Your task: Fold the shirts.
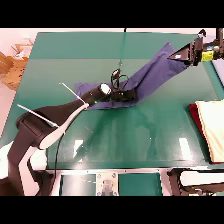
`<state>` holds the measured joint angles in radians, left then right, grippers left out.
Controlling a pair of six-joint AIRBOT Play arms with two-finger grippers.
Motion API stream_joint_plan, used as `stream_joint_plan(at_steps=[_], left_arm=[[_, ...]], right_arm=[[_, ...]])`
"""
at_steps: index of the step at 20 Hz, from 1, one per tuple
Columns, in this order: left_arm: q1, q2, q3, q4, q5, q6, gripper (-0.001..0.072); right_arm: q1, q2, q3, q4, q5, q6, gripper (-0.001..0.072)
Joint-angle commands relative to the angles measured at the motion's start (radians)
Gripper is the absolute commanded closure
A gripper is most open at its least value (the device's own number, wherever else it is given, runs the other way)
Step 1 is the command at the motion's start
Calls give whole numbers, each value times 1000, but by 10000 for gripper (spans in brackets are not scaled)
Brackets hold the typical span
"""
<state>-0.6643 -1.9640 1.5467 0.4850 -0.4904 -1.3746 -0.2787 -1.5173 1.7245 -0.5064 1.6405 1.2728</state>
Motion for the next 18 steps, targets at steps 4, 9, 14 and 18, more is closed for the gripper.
stream_joint_plan(at_steps=[4, 9, 14, 18], left_arm=[[129, -5, 84, -11, -357, 48, 689], [360, 56, 309, 320, -726, -85, 690], [520, 126, 533, 755, -950, -163, 688], [614, 182, 531, 787, -970, -100, 688]], right_arm=[[89, 13, 1, 8, -3, 11, 691], [206, 13, 1, 8, -124, 64, 691], [478, -39, -25, -36, -408, 124, 691], [766, -212, -36, -15, -767, 123, 691]])
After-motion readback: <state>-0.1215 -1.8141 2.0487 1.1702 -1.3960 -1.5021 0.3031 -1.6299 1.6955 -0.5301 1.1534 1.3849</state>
